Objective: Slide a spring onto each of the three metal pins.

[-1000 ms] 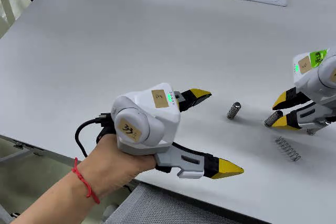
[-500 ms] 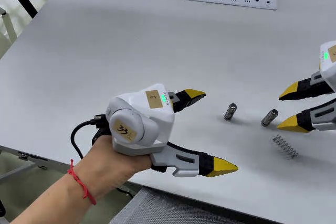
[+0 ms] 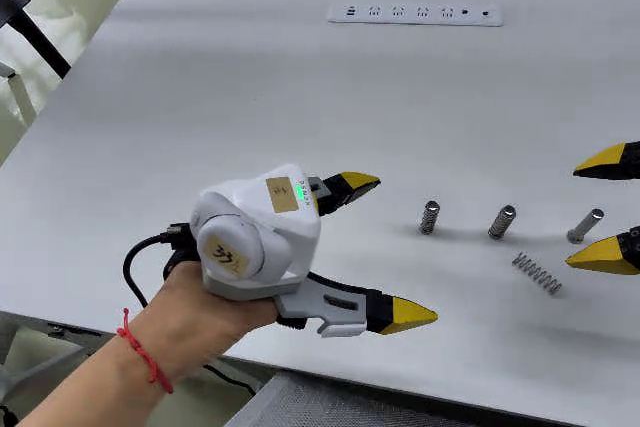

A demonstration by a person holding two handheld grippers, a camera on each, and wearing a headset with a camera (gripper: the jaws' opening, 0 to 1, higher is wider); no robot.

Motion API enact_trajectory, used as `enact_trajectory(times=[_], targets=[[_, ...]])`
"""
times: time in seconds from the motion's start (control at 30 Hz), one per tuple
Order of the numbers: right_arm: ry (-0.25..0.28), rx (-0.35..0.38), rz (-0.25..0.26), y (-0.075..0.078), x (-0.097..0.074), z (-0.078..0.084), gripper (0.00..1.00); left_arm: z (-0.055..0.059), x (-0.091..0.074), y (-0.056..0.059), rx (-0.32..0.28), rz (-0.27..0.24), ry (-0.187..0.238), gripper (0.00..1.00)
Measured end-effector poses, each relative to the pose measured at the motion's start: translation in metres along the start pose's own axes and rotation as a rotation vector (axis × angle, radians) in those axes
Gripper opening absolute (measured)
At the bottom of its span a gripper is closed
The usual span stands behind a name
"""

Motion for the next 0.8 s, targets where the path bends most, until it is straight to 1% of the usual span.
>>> enact_trajectory(times=[0.1, 0.17, 0.23, 0.3, 0.37, 0.4, 0.5, 0.53, 0.6, 0.67, 0.7, 0.73, 0.77, 0.8], targets=[[0.045, 0.027, 0.003, -0.004, -0.012, 0.008, 0.63, -0.004, 0.001, -0.001, 0.037, 0.010, -0.019, 0.83], [0.062, 0.038, 0.010, -0.004, -0.017, 0.013, 0.66, -0.007, 0.003, -0.001, 0.053, 0.022, -0.025, 0.81], [0.074, 0.049, 0.018, -0.005, -0.024, 0.021, 0.68, -0.010, 0.006, 0.000, 0.088, 0.035, -0.038, 0.80], [0.093, 0.065, 0.024, -0.006, -0.030, 0.027, 0.69, -0.014, 0.009, 0.001, 0.108, 0.048, -0.048, 0.79], [0.131, 0.080, 0.024, -0.008, -0.036, 0.031, 0.72, -0.019, 0.015, 0.002, 0.135, 0.069, -0.054, 0.78], [0.141, 0.088, 0.023, -0.009, -0.038, 0.033, 0.73, -0.020, 0.017, 0.003, 0.147, 0.078, -0.061, 0.77], [0.161, 0.097, 0.025, -0.010, -0.045, 0.042, 0.77, -0.025, 0.027, 0.006, 0.193, 0.106, -0.081, 0.76], [0.165, 0.108, 0.025, -0.011, -0.047, 0.046, 0.77, -0.026, 0.032, 0.008, 0.215, 0.123, -0.095, 0.75], [0.167, 0.115, 0.033, -0.011, -0.049, 0.052, 0.77, -0.029, 0.041, 0.011, 0.246, 0.135, -0.110, 0.72], [0.178, 0.127, 0.039, -0.010, -0.051, 0.058, 0.77, -0.028, 0.051, 0.016, 0.280, 0.163, -0.137, 0.70], [0.184, 0.137, 0.041, -0.008, -0.052, 0.063, 0.77, -0.029, 0.059, 0.020, 0.294, 0.178, -0.143, 0.68], [0.185, 0.141, 0.043, -0.007, -0.052, 0.067, 0.77, -0.029, 0.064, 0.021, 0.309, 0.182, -0.151, 0.67], [0.186, 0.146, 0.044, -0.006, -0.052, 0.072, 0.77, -0.026, 0.071, 0.023, 0.342, 0.202, -0.184, 0.65], [0.188, 0.151, 0.044, -0.005, -0.053, 0.074, 0.77, -0.025, 0.076, 0.025, 0.355, 0.213, -0.194, 0.63]])
Point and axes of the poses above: the centre of the closed fingertips' face, and the gripper's own axes: x roughly forward along the fingers, y roughly to its right, z roughly out of its underside, the point moved 3 cm from there along -x, roughly backward along the fingers, and after that the axes turned 13 degrees about x, right-handed, at the moved point
